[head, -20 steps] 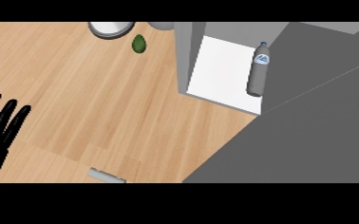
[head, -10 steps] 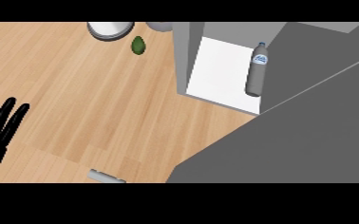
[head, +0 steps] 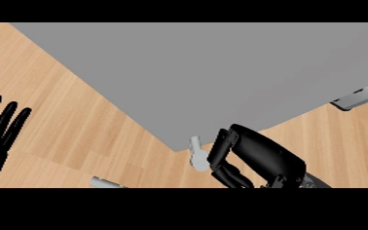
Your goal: Pick up the bottled water, place it into the cabinet and close the cabinet
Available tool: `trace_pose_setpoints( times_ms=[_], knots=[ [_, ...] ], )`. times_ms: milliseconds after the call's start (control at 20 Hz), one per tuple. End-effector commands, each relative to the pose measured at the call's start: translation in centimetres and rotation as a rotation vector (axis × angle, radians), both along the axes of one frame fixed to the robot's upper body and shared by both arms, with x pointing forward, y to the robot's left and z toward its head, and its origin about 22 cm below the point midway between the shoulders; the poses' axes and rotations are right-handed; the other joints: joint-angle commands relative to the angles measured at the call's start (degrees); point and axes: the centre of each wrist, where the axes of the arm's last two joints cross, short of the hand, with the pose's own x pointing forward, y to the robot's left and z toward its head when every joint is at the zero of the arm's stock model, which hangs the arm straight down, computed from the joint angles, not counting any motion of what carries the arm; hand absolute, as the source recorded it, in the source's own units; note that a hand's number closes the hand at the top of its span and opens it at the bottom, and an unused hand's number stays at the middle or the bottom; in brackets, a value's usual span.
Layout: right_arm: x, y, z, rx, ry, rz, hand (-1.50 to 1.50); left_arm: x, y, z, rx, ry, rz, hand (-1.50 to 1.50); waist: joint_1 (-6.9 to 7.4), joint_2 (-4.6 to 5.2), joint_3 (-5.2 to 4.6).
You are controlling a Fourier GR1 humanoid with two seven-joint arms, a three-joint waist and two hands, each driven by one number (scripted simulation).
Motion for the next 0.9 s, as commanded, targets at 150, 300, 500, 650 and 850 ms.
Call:
trace_pose_setpoints(
  times_ms=[150, 300, 500, 650, 850],
  knots=[
    [6.1, 3.8, 2.0, 0.056, 0.041, -0.27, 1.5, -0.4, 0.7, -0.6, -0.005, 0.013, 0.028, -1.5, -1.62, -0.54, 0.29],
    [8.3, 4.8, 4.0, 0.092, 0.024, -0.365, 1.5, -0.3, 0.7, -0.6, -0.016, 0.0, 0.03, -1.5, -2.08, -0.83, 0.37],
    [11.5, 5.8, 4.9, 0.11, 0.044, -0.453, 1.5, -0.3, 1.2, -0.8, -0.022, -0.002, 0.036, -1.5, -2.3, -0.24, 0.45],
    [12.2, 5.6, 5.5, 0.189, 0.092, -0.525, -1.5, -0.5, 1.3, -0.8, -0.029, -0.002, 0.036, -1.5, -2.75, -0.56, 0.6],
    [12.6, 6.1, 5.8, 0.236, 0.143, -0.553, -1.5, -0.6, 1.7, -0.8, -0.018, 0.01, 0.041, -1.5, -3.19, -0.5, 0.68]
  ],
)
